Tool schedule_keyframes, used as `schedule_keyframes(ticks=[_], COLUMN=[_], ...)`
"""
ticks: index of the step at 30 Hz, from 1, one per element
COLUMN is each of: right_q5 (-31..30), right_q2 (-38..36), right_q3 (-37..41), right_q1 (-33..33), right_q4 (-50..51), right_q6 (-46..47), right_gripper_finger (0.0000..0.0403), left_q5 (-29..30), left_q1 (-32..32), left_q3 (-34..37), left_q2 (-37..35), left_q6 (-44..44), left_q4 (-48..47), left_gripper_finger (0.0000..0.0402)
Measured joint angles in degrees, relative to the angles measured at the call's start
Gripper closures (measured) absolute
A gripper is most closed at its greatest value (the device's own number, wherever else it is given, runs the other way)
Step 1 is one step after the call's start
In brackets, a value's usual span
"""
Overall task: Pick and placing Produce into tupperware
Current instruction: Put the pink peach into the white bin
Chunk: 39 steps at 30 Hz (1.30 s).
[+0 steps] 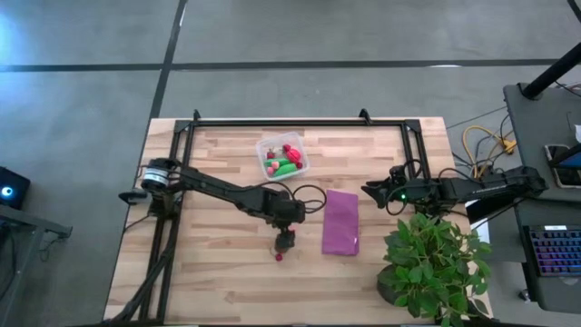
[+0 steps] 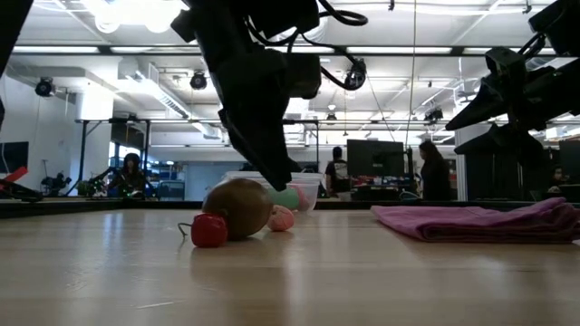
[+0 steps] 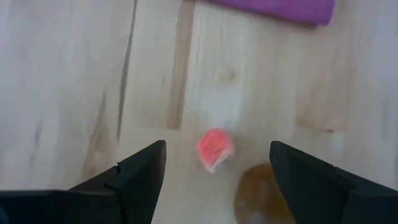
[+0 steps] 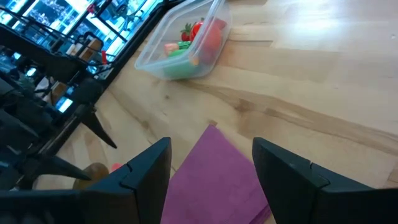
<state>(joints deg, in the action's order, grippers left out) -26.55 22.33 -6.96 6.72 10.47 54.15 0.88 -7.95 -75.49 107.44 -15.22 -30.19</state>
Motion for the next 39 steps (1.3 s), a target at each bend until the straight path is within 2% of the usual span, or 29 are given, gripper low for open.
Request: schedule_keyframes(ticks=[13,32,35,39], right_q5=[-0.11,-0.28,-0.31,-0.33], right_q2=[0.01,-0.09,-0.03,-0.03], right_q3=[0.00,0.00,0.00,0.00], right_q1=[0.00,0.00,0.00,0.00], right_q4=[0.01,-0.06,-0.10,-0.12], right_q6=[-0.35,0.15,0.45,0.44], right_gripper_finger=[0.0186,0.0186,0.0186,0.0186], left_q5=[-2.05,-0.54,-0.54,-0.47], left_q1=[0.01,0.00,-0.01,-0.04], left_q3=[0.20,-0.23,-0.36,-0.27], left_q2=[0.17,5.58,5.70,5.68], left_q6=[-5.47,-5.51,-5.51,-5.45], left_q4=[-0.24,1.70,1.16,1.11], left_gripper_finger=[0.0130,0.0130,0.0139,0.0172])
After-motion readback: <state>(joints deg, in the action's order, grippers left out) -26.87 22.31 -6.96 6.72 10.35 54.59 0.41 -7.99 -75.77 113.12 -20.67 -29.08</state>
